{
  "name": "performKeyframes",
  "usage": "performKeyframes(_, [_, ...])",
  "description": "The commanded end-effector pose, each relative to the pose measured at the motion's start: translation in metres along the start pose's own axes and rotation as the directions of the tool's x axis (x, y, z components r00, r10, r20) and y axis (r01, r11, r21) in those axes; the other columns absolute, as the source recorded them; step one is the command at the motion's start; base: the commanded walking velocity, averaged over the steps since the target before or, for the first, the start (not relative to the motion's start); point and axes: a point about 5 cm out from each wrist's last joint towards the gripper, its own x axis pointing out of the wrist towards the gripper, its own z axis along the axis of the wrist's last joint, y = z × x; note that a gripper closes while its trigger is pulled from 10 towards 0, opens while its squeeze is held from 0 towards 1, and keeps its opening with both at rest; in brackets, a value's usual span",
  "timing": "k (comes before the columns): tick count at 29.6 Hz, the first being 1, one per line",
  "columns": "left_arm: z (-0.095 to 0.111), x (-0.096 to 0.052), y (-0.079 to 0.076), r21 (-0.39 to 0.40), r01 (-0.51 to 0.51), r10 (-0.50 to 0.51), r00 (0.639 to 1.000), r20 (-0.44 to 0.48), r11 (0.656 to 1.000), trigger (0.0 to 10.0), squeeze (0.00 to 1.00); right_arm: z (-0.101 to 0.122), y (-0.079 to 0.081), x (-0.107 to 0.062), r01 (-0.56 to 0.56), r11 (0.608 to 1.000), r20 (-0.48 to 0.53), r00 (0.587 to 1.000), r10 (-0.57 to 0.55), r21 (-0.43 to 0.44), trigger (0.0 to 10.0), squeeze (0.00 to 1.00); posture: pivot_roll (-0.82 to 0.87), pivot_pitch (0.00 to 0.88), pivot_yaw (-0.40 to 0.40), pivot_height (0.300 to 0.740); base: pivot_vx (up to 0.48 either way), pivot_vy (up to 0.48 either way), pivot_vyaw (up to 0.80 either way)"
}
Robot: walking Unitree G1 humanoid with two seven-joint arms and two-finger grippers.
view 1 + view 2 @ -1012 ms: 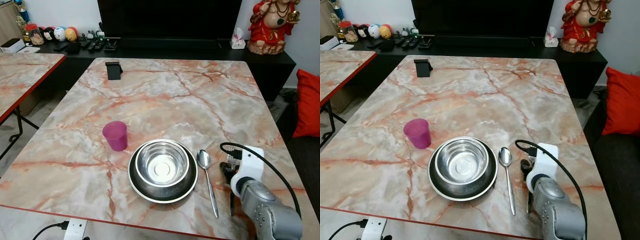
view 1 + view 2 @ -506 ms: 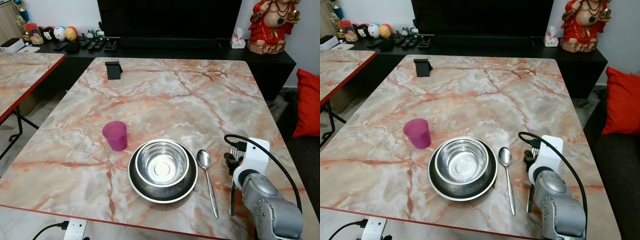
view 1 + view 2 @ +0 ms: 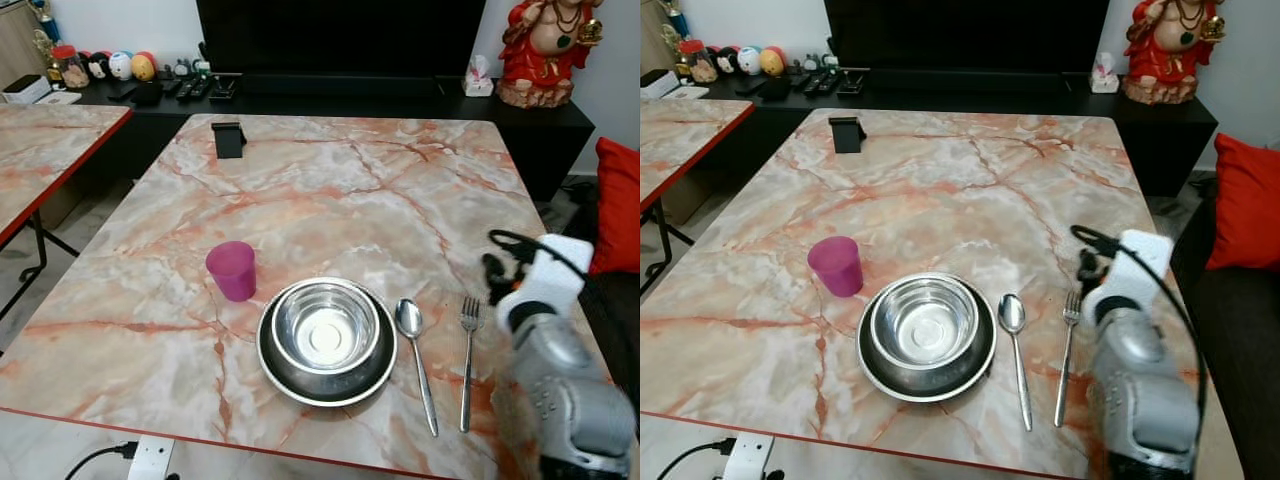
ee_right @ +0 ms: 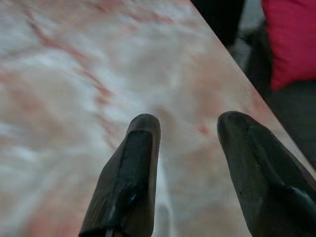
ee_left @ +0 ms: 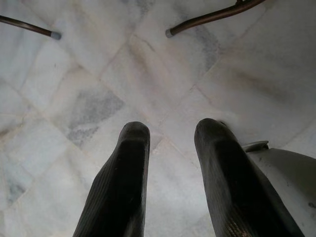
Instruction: Setting the table
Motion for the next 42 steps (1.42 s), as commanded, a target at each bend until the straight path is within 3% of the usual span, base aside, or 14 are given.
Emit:
performKeyframes(1, [-0.003, 0.000, 0.000, 0.005, 0.009, -0.008, 1.000, -0.015, 1.000, 10.0, 0.00, -0.005, -0.007, 0.005, 0.025, 1.000, -0.044, 0.999, -0.025, -0.006, 10.0, 0.00, 0.00, 0.042, 0.036, 0.740, 0.000, 0.000, 0.00])
performKeyframes(6, [-0.002, 0.000, 0.000, 0.008, 0.009, -0.009, 1.000, -0.012, 1.000, 10.0, 0.00, -0.007, -0.017, 0.014, 0.014, 0.999, -0.091, 0.996, -0.017, -0.032, 10.0, 0.00, 0.00, 0.043, 0.038, 0.740, 0.000, 0.000, 0.00])
performKeyframes(14, [-0.001, 0.000, 0.001, 0.008, 0.011, -0.011, 1.000, -0.007, 1.000, 10.0, 0.00, -0.012, -0.011, 0.022, -0.080, 0.997, -0.147, 0.986, 0.077, -0.019, 10.0, 0.00, 0.00, 0.047, 0.040, 0.740, 0.000, 0.000, 0.00])
performKeyframes(34, [0.001, 0.000, -0.002, 0.015, 0.019, -0.019, 1.000, 0.000, 1.000, 10.0, 0.00, -0.031, 0.006, 0.020, -0.193, 0.979, -0.239, 0.955, 0.173, -0.062, 10.0, 0.00, 0.01, 0.043, 0.033, 0.740, 0.000, 0.000, 0.00])
performKeyframes(42, [0.001, 0.000, -0.002, 0.018, 0.019, -0.019, 1.000, 0.001, 1.000, 10.0, 0.00, -0.035, 0.003, 0.020, -0.165, 0.978, -0.240, 0.962, 0.132, -0.127, 10.0, 0.00, 0.01, 0.037, 0.032, 0.740, 0.000, 0.000, 0.00])
